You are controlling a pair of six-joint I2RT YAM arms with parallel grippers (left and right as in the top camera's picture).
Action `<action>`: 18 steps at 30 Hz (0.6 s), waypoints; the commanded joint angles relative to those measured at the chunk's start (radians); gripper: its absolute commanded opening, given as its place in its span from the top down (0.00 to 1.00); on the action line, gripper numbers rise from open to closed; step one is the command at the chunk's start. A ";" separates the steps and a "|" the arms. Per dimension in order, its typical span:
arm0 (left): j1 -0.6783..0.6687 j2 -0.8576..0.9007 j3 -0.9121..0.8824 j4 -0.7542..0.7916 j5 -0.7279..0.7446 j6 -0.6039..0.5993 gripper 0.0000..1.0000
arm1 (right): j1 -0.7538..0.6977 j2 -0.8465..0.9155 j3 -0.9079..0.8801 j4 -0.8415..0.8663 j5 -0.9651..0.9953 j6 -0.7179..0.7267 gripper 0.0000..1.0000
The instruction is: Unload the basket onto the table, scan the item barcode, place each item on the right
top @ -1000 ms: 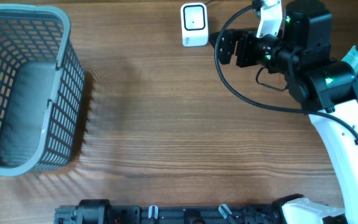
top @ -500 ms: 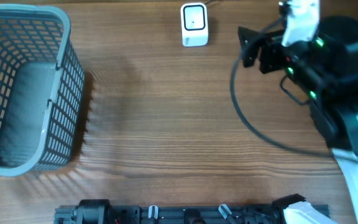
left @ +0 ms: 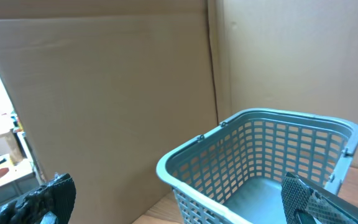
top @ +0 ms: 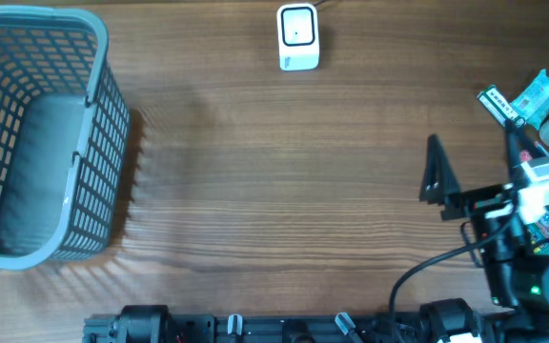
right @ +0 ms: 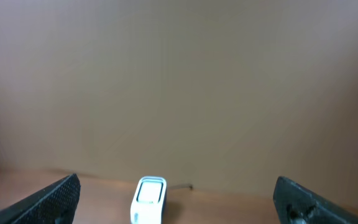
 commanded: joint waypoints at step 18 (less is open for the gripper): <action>0.005 -0.004 0.000 0.003 -0.002 0.008 0.00 | -0.099 -0.396 -0.684 0.110 -0.032 0.016 0.00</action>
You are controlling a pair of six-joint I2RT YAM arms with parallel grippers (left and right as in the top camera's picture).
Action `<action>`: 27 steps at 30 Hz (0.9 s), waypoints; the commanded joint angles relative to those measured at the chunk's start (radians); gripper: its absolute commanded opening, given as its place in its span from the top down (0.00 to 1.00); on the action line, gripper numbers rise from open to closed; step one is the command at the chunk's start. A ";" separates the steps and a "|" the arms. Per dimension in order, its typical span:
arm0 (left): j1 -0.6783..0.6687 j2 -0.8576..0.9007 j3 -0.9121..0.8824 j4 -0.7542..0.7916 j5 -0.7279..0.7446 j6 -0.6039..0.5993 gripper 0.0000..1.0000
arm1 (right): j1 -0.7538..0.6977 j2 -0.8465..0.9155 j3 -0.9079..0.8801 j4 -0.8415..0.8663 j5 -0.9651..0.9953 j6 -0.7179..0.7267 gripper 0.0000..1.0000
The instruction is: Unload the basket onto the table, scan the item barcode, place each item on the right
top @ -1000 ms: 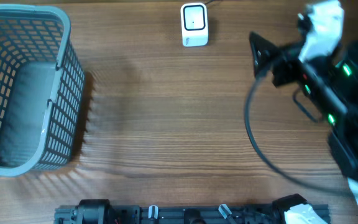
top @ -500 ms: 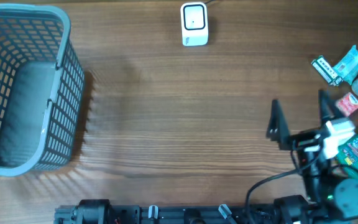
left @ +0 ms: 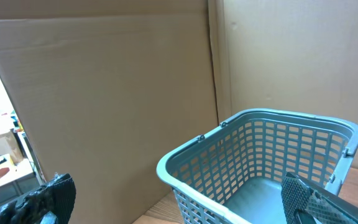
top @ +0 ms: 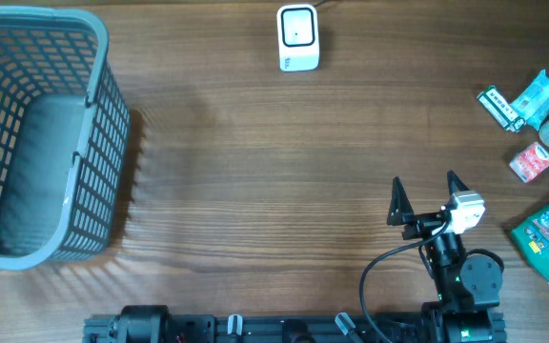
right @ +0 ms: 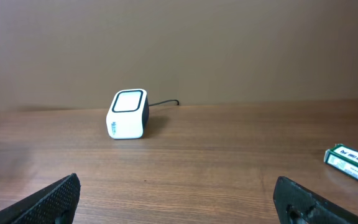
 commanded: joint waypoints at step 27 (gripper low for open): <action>0.005 -0.004 0.000 -0.075 0.055 -0.102 0.00 | -0.006 -0.004 -0.001 0.003 0.003 -0.182 0.00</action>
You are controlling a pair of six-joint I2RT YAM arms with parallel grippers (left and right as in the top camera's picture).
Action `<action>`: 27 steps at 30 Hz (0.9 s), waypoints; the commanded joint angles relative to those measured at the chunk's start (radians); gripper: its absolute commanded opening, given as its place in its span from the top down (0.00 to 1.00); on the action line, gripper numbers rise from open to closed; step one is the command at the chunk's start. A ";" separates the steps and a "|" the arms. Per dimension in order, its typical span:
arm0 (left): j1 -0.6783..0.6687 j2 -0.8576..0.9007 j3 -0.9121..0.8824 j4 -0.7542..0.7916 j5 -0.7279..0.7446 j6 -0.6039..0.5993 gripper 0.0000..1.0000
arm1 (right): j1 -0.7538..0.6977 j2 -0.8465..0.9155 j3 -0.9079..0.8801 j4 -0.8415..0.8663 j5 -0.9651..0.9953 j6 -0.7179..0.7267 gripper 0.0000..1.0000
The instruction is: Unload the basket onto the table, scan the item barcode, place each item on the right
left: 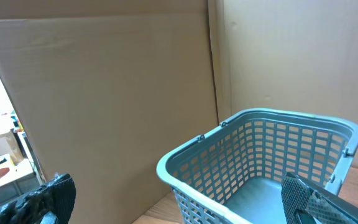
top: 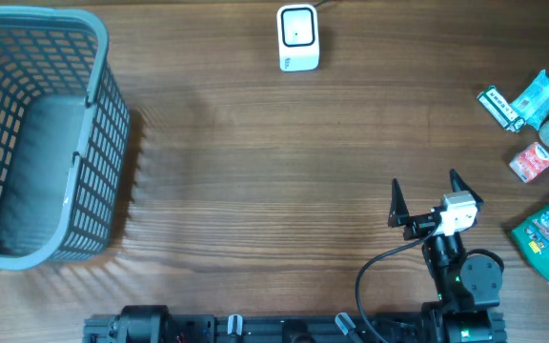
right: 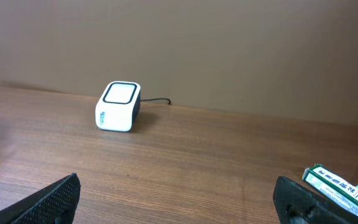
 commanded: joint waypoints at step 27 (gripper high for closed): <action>0.050 -0.141 -1.426 1.094 0.777 -0.422 0.00 | -0.006 -0.004 -0.001 0.003 0.003 -0.020 0.00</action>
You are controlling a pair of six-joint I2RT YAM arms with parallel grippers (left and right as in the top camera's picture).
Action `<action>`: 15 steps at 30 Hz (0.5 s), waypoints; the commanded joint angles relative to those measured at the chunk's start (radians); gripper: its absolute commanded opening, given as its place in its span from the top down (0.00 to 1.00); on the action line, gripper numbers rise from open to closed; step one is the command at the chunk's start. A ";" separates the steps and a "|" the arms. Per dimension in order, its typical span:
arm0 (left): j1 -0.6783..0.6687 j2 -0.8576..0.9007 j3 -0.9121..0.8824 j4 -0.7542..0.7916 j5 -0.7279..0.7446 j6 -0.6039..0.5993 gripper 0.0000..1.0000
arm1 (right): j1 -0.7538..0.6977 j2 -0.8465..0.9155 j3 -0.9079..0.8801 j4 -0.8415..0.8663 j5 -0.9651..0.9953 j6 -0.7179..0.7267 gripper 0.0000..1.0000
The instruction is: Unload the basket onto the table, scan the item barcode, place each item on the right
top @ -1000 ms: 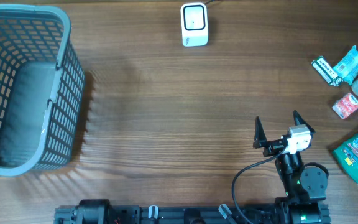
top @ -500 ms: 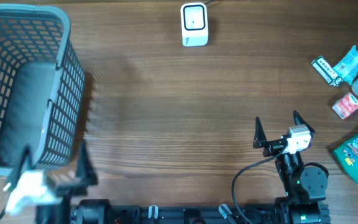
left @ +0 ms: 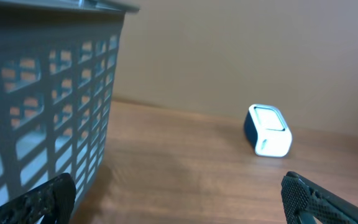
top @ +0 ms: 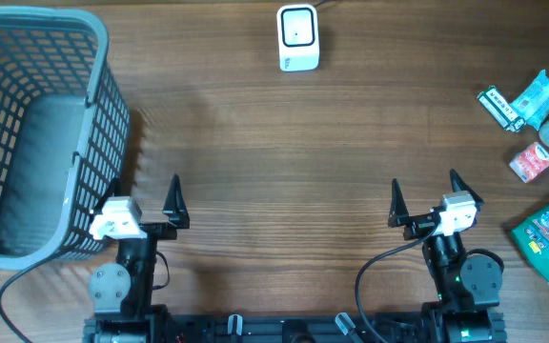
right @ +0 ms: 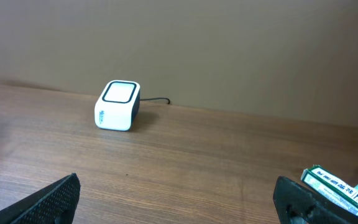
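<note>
The white barcode scanner (top: 298, 38) stands at the table's far edge, also in the left wrist view (left: 269, 129) and the right wrist view (right: 118, 104). Several packaged items lie at the right: a green-white box (top: 500, 105), a blue packet (top: 543, 93), a red packet (top: 530, 162) and a green pouch. My left gripper (top: 144, 195) is open and empty near the front edge, beside the basket. My right gripper (top: 427, 193) is open and empty near the front right, left of the items. Both face the scanner.
A grey mesh basket (top: 103, 114) fills the left side; its wall (left: 42, 93) is close on the left gripper's left. A green round lid lies among the items. The green-white box (right: 331, 185) shows at the right wrist view's edge.
My left arm has come into the overhead view and now stands low beside the basket; its camera now shows the table and scanner, not the basket from above. The right arm has not moved.
My right gripper was open at the far right among the items, looking at the wall. Then it stood near the front edge facing the scanner, and afterwards turned slightly right. The left arm stayed out of the overhead view until now.
</note>
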 commanded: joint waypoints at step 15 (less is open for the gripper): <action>0.021 -0.010 -0.062 -0.018 0.035 0.061 0.00 | -0.006 -0.005 -0.001 0.003 0.003 -0.009 0.00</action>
